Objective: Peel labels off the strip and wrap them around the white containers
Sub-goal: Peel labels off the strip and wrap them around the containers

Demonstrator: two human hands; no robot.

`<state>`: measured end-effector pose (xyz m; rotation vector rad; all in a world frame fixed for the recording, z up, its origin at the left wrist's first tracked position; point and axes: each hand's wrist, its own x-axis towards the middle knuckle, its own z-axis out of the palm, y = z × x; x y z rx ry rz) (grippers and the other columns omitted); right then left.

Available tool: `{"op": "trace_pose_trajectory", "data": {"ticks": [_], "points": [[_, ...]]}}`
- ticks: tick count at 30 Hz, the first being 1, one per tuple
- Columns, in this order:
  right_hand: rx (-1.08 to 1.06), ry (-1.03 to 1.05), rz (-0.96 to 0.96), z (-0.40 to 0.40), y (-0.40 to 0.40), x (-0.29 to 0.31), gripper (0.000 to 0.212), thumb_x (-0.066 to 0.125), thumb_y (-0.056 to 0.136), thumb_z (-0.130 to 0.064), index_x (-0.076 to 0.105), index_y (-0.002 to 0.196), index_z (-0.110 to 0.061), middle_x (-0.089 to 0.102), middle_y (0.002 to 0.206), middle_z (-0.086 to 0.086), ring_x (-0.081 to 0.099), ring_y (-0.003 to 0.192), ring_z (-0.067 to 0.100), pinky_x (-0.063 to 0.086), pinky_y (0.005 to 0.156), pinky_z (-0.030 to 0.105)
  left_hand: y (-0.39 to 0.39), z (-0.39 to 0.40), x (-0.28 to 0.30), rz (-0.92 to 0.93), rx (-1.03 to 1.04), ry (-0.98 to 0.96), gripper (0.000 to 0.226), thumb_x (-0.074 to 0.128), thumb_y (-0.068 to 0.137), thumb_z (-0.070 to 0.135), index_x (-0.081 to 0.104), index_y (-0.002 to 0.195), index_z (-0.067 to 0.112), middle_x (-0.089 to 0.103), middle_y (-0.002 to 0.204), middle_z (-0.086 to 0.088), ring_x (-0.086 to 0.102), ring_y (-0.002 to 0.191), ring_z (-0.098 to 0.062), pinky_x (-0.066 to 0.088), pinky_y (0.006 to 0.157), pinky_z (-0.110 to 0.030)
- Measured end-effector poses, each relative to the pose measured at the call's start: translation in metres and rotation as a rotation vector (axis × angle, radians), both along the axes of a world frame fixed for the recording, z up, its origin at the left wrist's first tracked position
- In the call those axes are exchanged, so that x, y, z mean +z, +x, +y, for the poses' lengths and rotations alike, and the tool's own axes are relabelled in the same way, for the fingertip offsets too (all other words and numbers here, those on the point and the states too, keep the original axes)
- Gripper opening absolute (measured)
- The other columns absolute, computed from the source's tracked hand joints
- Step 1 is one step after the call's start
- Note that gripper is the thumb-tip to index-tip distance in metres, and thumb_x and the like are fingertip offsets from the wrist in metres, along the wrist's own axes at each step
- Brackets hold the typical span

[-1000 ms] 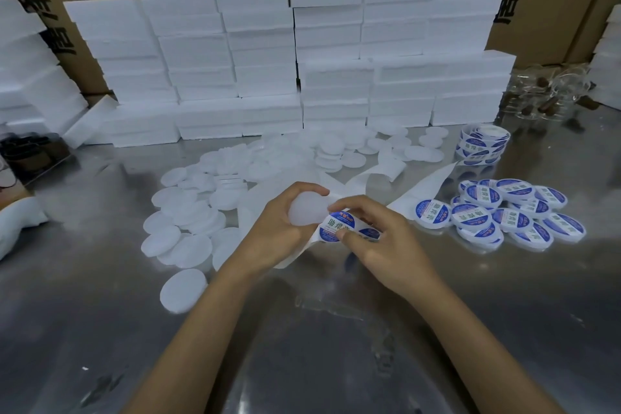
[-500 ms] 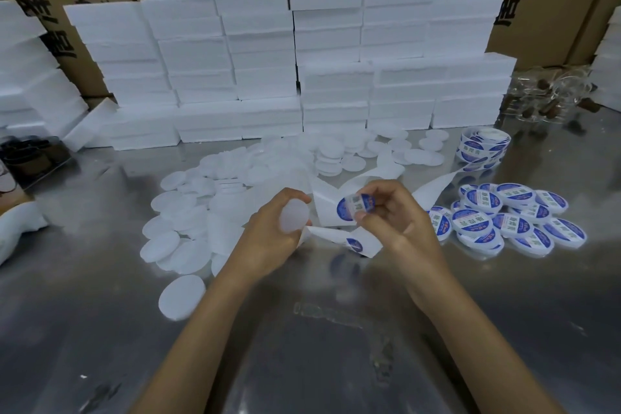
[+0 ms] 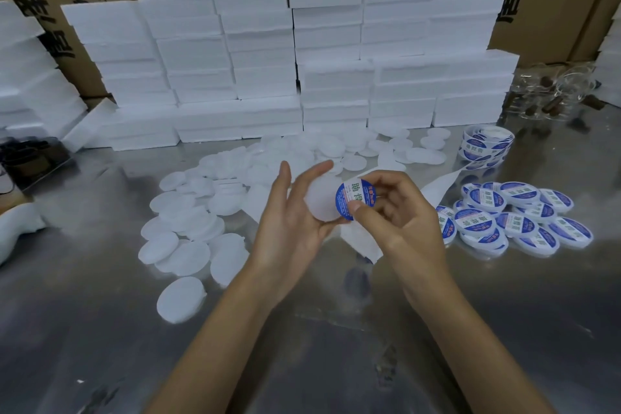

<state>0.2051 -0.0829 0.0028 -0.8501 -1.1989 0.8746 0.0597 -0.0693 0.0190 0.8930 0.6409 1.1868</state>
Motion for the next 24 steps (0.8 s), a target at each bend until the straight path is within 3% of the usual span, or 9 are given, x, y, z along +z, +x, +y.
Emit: {"op": "trace_pose_trajectory", "data": {"ticks": [5,9,20,24], "points": [[-0.03,0.024,-0.068,-0.001,-0.004,-0.003,0.027,0.073,0.084,0.0,0.064,0.1,-0.02,0.07,0.096,-0.003,0.067,0.09,0.017,0.052,0.074,0.022,0.009,-0.004,-0.006,0.008,-0.088,-0.004,0.073,0.03,0.091,0.065,0.051,0.142,0.017,0.061,0.139,-0.014,0.057,0.131,-0.029,0.048,0.104,-0.04],[-0.067,0.022,-0.105,0.0,-0.004,-0.006,0.028,0.075,0.084,-0.004,0.064,0.099,-0.024,0.07,0.095,-0.005,0.067,0.089,0.018,0.053,0.073,0.021,0.012,-0.004,-0.008,0.022,-0.094,0.016,0.074,0.033,0.089,0.064,0.05,0.143,0.016,0.061,0.139,-0.012,0.058,0.13,-0.027,0.045,0.108,-0.04],[-0.129,0.021,-0.209,0.003,-0.004,-0.013,0.028,0.075,0.083,-0.012,0.062,0.099,-0.03,0.069,0.095,-0.012,0.065,0.088,0.013,0.05,0.07,0.017,0.017,-0.008,-0.009,0.125,-0.099,0.071,0.066,0.025,0.096,0.055,0.047,0.146,0.017,0.061,0.139,-0.009,0.061,0.126,-0.018,0.054,0.095,-0.025],[-0.199,0.019,-0.281,0.001,-0.005,-0.014,0.027,0.076,0.082,-0.017,0.063,0.101,-0.032,0.067,0.095,-0.018,0.062,0.08,0.013,0.051,0.069,0.019,0.017,-0.007,-0.01,0.163,-0.079,0.119,0.063,0.03,0.095,0.05,0.048,0.143,0.016,0.066,0.132,-0.009,0.064,0.121,-0.017,0.053,0.098,-0.025]]}}
